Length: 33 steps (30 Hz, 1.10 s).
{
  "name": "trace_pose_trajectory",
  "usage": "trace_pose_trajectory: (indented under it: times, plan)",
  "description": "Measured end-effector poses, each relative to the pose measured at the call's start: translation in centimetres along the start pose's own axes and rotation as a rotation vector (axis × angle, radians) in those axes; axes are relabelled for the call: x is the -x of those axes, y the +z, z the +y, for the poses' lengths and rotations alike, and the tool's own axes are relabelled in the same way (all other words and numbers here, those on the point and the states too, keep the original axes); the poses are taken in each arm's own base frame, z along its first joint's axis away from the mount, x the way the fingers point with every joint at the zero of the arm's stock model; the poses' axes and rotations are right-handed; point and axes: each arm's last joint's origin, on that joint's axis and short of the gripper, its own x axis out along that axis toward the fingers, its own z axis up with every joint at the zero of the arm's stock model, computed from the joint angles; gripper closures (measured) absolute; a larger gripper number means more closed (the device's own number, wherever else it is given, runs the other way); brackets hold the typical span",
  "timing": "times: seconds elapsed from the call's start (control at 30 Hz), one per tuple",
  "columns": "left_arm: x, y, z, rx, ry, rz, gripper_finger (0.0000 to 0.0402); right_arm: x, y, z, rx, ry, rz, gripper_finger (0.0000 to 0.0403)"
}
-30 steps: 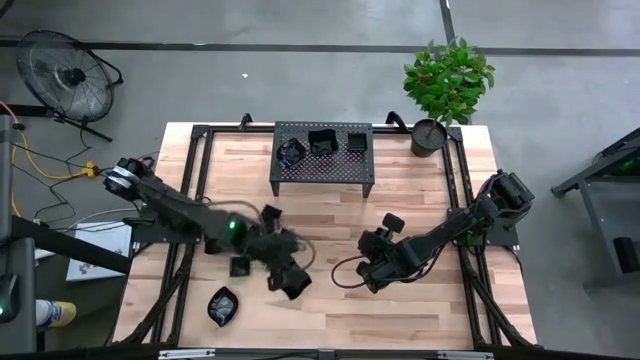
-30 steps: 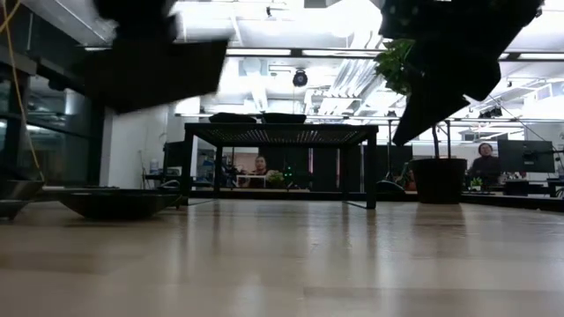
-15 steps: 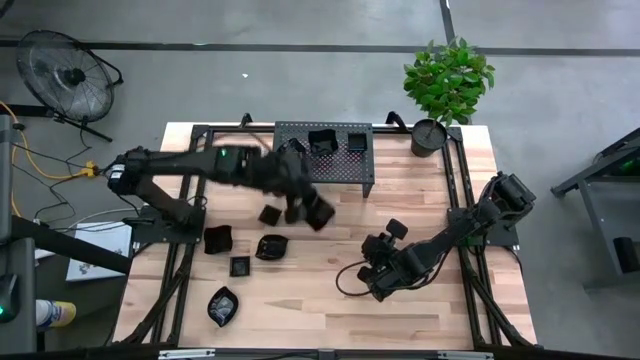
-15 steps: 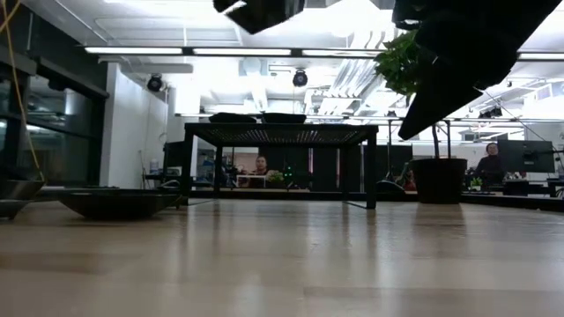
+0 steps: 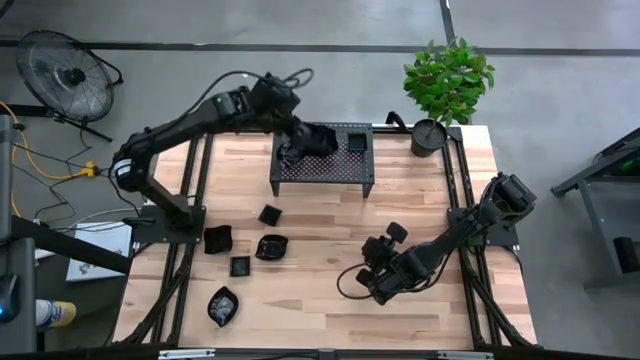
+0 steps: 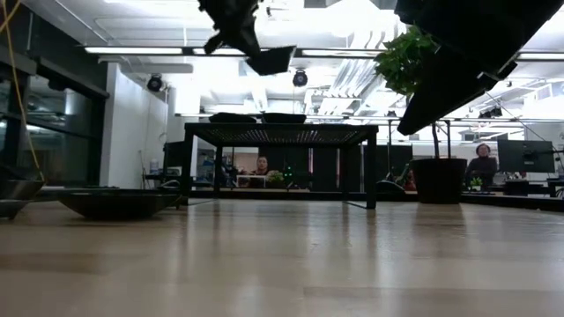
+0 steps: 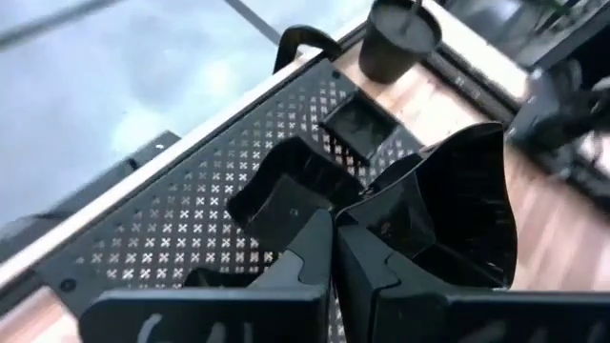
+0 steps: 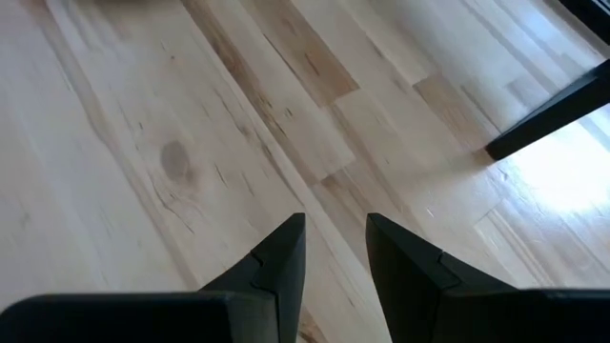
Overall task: Pick & Place Mini shaped plates
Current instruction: Stack the distorted square plate on top of the distorted square plate on the shelf
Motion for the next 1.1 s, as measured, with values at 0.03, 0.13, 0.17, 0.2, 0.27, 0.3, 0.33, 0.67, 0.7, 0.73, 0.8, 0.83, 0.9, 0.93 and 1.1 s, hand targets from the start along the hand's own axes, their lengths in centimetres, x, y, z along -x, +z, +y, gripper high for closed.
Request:
trace_pose_trajectory:
  times: [0.03,0.13,0.17,0.2,0.27,0.3,0.33,0.67,0.7,0.73,0.8,0.83,0.9,0.93,1.1]
  plan:
    - [-0.3,0.3,0.6,0.022,-0.01,-0.003,0.0401,0.0,0.0,0.0,-0.001,0.001,-0.001,0.0295]
    - [-1.7,0.9,2.1,0.079,-0.035,0.006,0.0401,0.0,0.0,0.0,-0.002,0.002,-0.001,0.0295]
    - [-2.2,1.0,2.6,0.098,-0.039,0.013,0.0401,0.0,0.0,0.0,-0.002,0.002,-0.001,0.0295]
    - [-2.8,1.1,2.9,0.114,-0.044,0.017,0.0401,0.0,0.0,0.0,-0.002,0.002,-0.001,0.0295]
    - [-3.6,1.3,3.6,0.14,-0.057,0.027,0.0401,0.0,0.0,0.0,-0.002,0.002,-0.001,0.0295]
    - [-4.0,1.3,3.9,0.157,-0.057,0.039,0.0401,0.0,0.0,0.0,-0.002,0.002,-0.001,0.0295]
    - [-4.4,1.2,4.1,0.175,-0.053,0.048,0.0401,0.0,0.0,0.0,-0.003,0.002,-0.001,0.0295]
    - [-7.8,0.6,4.8,0.249,-0.037,0.121,0.0401,0.0,0.1,0.1,-0.012,0.003,-0.019,0.0295]
    - [-8.1,0.5,4.8,0.256,-0.038,0.124,0.0401,0.0,0.1,0.1,-0.013,0.005,-0.02,0.0295]
    - [-8.2,0.5,4.8,0.264,-0.039,0.123,0.0401,0.0,0.1,0.2,-0.015,0.006,-0.021,0.0295]
    - [-8.3,0.6,4.8,0.265,-0.044,0.112,0.0401,0.0,0.2,0.2,-0.015,0.007,-0.021,0.0295]
    - [-8.3,0.6,4.8,0.265,-0.04,0.118,0.0401,0.0,0.2,0.2,-0.013,0.007,-0.021,0.0295]
    - [-8.4,0.5,4.8,0.265,-0.027,0.123,0.0401,0.0,0.2,0.2,-0.008,0.007,-0.021,0.0295]
    - [-8.4,0.5,4.8,0.265,-0.02,0.121,0.0401,0.0,0.2,0.2,-0.007,0.007,-0.021,0.0295]
    - [-8.4,0.4,4.8,0.243,-0.011,0.124,0.0395,0.0,0.2,0.2,-0.006,0.007,-0.021,0.0295]
